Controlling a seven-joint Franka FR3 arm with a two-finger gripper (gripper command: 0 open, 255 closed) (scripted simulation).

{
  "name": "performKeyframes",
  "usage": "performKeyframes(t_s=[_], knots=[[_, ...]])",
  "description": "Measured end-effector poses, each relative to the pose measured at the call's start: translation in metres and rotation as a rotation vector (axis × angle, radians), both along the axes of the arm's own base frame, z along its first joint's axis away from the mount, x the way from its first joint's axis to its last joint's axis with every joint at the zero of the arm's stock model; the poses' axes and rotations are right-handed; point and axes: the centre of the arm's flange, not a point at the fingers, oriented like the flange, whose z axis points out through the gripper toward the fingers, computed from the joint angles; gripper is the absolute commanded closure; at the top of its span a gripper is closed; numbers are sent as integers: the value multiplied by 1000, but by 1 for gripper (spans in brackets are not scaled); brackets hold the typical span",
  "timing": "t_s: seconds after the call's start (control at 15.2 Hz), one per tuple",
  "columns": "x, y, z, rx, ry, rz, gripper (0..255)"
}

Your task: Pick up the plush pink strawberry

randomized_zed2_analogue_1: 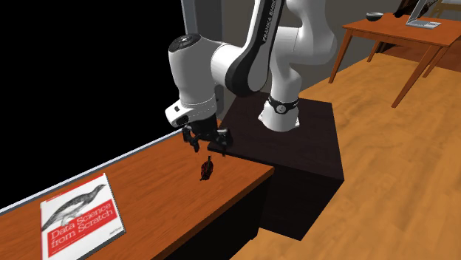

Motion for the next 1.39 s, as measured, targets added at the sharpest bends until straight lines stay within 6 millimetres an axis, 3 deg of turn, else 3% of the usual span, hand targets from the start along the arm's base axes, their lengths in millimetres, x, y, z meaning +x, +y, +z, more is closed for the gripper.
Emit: performKeyframes(t_s=[0.13, 0.2, 0.86, 1.39], knots=[[0, 1, -11, 0, 0, 0, 0], [0, 1, -13, 0, 0, 0, 255], [0, 0, -15, -1, -1, 0, 255], [-1, 0, 21, 0, -1, 0, 255]])
